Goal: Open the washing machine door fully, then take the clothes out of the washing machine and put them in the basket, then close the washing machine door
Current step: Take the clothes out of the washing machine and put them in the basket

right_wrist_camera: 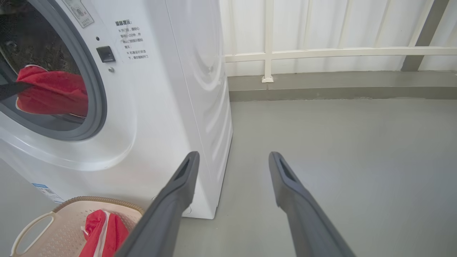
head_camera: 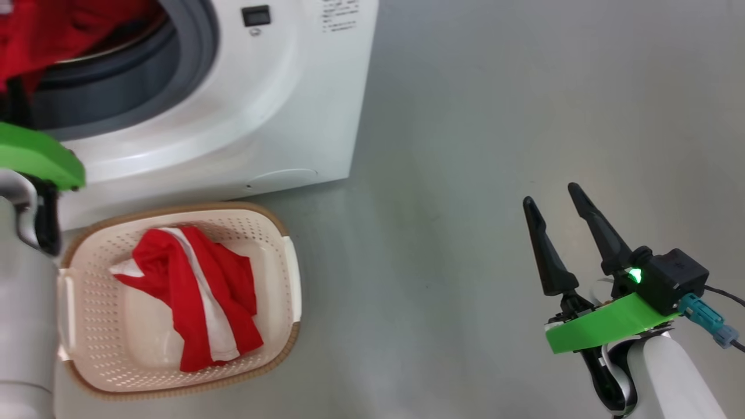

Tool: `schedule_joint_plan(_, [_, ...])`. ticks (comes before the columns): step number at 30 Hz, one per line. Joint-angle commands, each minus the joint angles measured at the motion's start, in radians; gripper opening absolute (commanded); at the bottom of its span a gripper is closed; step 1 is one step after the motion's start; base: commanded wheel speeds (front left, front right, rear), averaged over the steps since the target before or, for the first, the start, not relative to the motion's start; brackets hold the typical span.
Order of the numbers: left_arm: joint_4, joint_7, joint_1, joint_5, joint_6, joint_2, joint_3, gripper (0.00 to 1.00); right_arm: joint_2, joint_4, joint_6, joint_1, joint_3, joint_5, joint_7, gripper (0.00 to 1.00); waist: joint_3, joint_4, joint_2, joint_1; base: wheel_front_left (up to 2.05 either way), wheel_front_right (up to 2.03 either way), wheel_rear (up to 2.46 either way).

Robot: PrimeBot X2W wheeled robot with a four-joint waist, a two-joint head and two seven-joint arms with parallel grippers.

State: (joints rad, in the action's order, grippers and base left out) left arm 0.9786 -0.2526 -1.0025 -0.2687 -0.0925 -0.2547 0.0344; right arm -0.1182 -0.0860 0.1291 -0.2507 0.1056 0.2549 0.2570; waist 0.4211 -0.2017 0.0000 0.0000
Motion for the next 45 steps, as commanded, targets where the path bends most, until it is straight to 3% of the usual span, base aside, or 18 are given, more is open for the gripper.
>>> schedule_joint_plan(1, [-0.043,-0.009,0.014,-0.005,-0.006,-0.041,-0.023,0.00,-0.009,0.025,0.002,0.009,0.014,-0.005,0.005,1.00,-0.018,0.018,0.0000,0.0000,0.00,0.00,0.00])
schedule_joint_plan(16, [-0.408,-0.009,0.277,0.035,-0.027,0.049,-0.091,0.00,-0.029,0.027,0.002,0.045,-0.022,-0.014,0.005,1.00,-0.080,0.061,0.0000,0.0000,0.00,0.00,0.00])
schedule_joint_plan(25, [-0.598,-0.009,0.420,0.036,-0.036,0.094,-0.081,0.00,-0.042,0.025,0.002,0.071,-0.041,-0.027,0.005,1.00,-0.113,0.088,0.0000,0.0000,0.00,0.00,0.00])
schedule_joint_plan(45, [-0.998,-0.009,0.746,0.022,-0.030,0.131,-0.060,0.00,-0.065,0.016,0.002,0.118,-0.054,-0.032,0.005,1.00,-0.169,0.107,0.0000,0.0000,0.00,0.00,0.00])
